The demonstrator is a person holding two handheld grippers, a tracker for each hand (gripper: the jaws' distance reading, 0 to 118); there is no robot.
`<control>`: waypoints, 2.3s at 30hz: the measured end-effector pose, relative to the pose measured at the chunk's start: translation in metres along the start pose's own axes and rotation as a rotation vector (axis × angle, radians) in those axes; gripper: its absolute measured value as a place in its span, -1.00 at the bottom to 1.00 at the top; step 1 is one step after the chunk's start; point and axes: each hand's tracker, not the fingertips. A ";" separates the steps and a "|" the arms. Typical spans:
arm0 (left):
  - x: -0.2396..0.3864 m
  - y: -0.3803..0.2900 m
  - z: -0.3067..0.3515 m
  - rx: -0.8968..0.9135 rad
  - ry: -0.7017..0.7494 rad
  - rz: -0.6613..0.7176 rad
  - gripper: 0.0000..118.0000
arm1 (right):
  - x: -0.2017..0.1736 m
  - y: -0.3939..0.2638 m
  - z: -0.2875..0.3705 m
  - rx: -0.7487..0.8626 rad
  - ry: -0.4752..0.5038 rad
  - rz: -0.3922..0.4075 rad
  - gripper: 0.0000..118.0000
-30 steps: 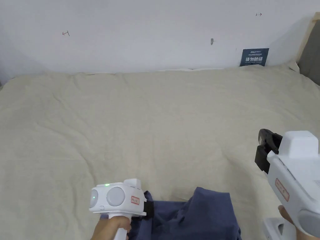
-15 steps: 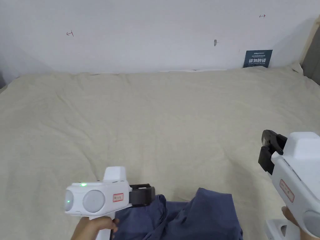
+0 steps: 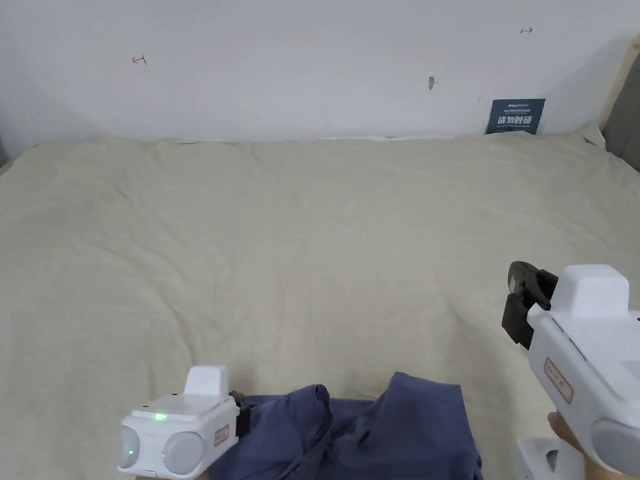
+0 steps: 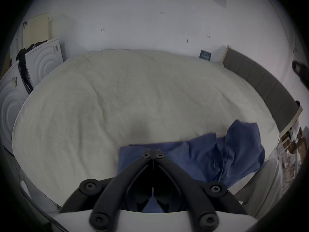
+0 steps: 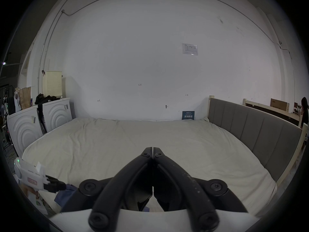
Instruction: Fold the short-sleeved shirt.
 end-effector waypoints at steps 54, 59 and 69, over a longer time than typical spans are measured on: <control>-0.094 -0.022 -0.033 -0.224 -0.255 0.350 0.08 | 0.004 -0.003 -0.015 -0.044 -0.025 -0.013 -0.98; -0.071 -0.020 -0.041 -0.246 -0.273 0.311 -0.59 | 0.010 -0.006 -0.016 -0.052 -0.033 -0.038 -0.98; -0.084 -0.005 -0.006 -0.143 -0.240 0.334 -0.81 | 0.019 -0.005 -0.015 -0.049 -0.043 -0.038 -0.98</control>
